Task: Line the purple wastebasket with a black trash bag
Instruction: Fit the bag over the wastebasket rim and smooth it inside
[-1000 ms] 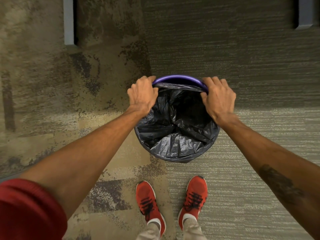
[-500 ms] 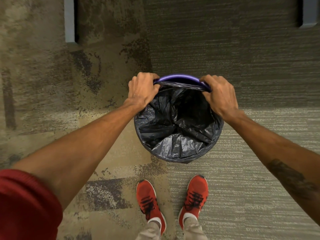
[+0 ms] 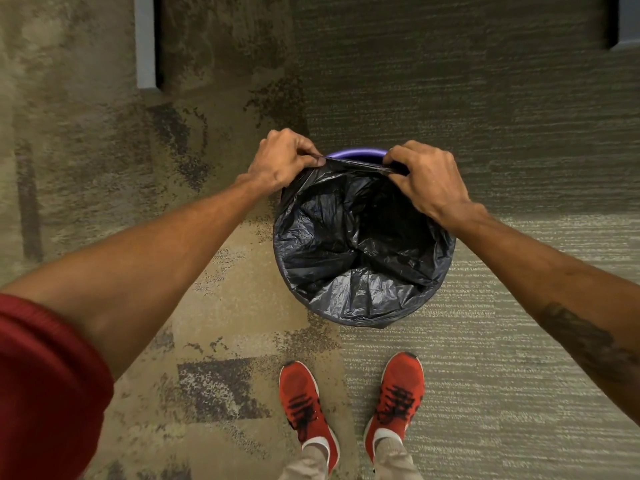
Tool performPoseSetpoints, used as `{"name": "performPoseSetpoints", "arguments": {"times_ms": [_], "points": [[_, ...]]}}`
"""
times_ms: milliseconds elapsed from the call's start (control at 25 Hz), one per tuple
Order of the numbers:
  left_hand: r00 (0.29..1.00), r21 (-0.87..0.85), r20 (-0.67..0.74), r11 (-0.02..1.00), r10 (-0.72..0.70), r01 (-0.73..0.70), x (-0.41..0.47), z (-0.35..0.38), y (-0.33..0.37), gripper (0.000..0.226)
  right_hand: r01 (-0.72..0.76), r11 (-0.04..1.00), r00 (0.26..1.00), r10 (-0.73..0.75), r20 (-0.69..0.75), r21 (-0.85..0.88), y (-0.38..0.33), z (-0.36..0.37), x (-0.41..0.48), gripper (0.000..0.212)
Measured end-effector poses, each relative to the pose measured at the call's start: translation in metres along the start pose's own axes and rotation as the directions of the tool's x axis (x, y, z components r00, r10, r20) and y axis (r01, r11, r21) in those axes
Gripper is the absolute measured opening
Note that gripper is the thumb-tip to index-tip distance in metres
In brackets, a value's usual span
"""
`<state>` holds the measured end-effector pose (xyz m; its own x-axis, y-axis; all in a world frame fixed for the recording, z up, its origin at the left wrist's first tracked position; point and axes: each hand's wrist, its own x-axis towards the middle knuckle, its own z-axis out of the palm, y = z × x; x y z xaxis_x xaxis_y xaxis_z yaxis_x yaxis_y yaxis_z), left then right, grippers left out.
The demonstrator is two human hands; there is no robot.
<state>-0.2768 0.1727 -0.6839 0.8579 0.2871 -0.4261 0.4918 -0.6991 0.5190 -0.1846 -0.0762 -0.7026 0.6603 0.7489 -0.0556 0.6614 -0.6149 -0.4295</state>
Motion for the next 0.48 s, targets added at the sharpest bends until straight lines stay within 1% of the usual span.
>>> {"name": "performPoseSetpoints", "arguments": {"times_ms": [120, 200, 360, 480], "points": [[0.996, -0.062, 0.091, 0.998, -0.009, 0.014, 0.005, -0.005, -0.005, 0.019, 0.012, 1.0, 1.0, -0.012, 0.001, 0.005, 0.0, -0.004, 0.002, 0.025], [0.991, -0.067, 0.136, 0.997, -0.017, 0.026, 0.011, -0.006, -0.006, 0.022, -0.012, 0.999, 1.0, 0.013, -0.014, 0.042, 0.0, -0.004, 0.002, 0.026], [0.98, -0.039, 0.189, 0.996, -0.068, 0.076, 0.024, -0.004, -0.005, 0.029, -0.12, 0.982, 0.991, 0.128, -0.049, 0.143, -0.001, -0.002, 0.004, 0.024], [0.97, -0.041, 0.223, 0.994, -0.094, 0.106, 0.025, -0.003, -0.007, 0.032, -0.21, 0.953, 0.973, 0.225, -0.046, 0.218, -0.003, -0.001, 0.009, 0.021]]}}
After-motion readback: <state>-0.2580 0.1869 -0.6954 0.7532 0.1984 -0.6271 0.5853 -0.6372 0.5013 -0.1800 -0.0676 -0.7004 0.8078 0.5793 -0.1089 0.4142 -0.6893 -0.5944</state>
